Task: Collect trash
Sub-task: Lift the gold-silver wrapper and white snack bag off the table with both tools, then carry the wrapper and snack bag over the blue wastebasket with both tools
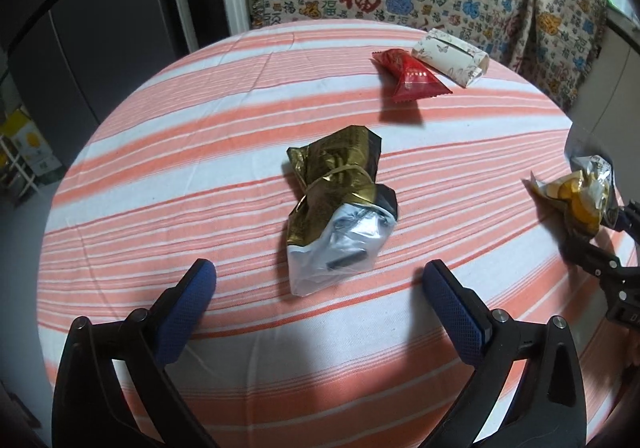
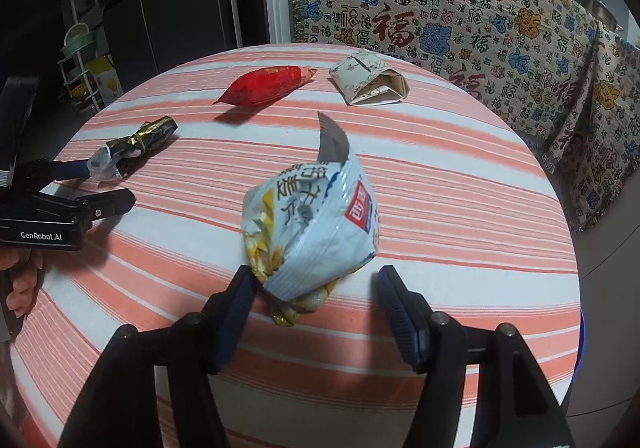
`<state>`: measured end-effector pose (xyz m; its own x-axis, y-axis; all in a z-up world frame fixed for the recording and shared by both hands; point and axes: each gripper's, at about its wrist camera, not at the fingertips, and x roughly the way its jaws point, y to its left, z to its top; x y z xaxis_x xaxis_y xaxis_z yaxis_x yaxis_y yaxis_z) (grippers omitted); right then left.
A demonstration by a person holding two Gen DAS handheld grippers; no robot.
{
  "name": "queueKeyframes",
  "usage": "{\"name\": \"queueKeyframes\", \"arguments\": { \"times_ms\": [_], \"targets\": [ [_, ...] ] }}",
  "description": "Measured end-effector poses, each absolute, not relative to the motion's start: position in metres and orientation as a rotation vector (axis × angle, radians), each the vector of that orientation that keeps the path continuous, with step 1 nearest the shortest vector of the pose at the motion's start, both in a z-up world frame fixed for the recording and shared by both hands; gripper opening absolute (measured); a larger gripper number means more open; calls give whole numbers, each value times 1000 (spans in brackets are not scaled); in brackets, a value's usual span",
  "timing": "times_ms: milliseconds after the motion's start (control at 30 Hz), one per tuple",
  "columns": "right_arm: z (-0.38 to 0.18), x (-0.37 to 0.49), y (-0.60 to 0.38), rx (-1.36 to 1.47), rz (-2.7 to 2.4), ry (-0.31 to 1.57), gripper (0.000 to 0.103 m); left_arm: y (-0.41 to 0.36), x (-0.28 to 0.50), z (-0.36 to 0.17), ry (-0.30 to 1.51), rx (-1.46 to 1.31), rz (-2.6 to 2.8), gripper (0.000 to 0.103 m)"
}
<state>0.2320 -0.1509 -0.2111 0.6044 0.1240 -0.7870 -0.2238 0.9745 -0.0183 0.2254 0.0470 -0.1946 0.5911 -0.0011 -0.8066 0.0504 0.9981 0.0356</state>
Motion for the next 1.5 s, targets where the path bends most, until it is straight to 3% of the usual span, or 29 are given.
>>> {"name": "queueKeyframes", "arguments": {
  "times_ms": [633, 767, 900, 967, 1000, 1067, 1100, 1133, 1200, 1500],
  "targets": [
    [-206, 227, -156, -132, 228, 950, 65, 61, 211, -188, 947, 14, -170, 102],
    [-195, 222, -169, -91, 246, 1032, 65, 67, 209, -173, 929, -106, -277, 102],
    [-168, 229, -165, -75, 263, 978, 65, 48, 228, -165, 946, -32, -268, 102],
    [-160, 237, -159, -85, 256, 975, 65, 41, 238, -166, 965, 25, -226, 98],
    [-159, 242, -156, -92, 247, 984, 65, 40, 241, -166, 972, 37, -212, 89],
    [-168, 255, -148, -126, 236, 1049, 60, 38, 244, -167, 991, 37, -225, 62],
    [-173, 258, -146, -140, 234, 1085, 43, 38, 244, -167, 994, 33, -243, 36],
    [-171, 258, -145, -149, 219, 1084, 36, 38, 242, -165, 989, 24, -258, 36],
    [-162, 250, -146, -133, 237, 1065, 33, 39, 237, -161, 967, 9, -265, 35],
    [-121, 213, -170, -99, 242, 997, 31, -2, 213, -123, 877, -8, -382, 34]
  ]
}}
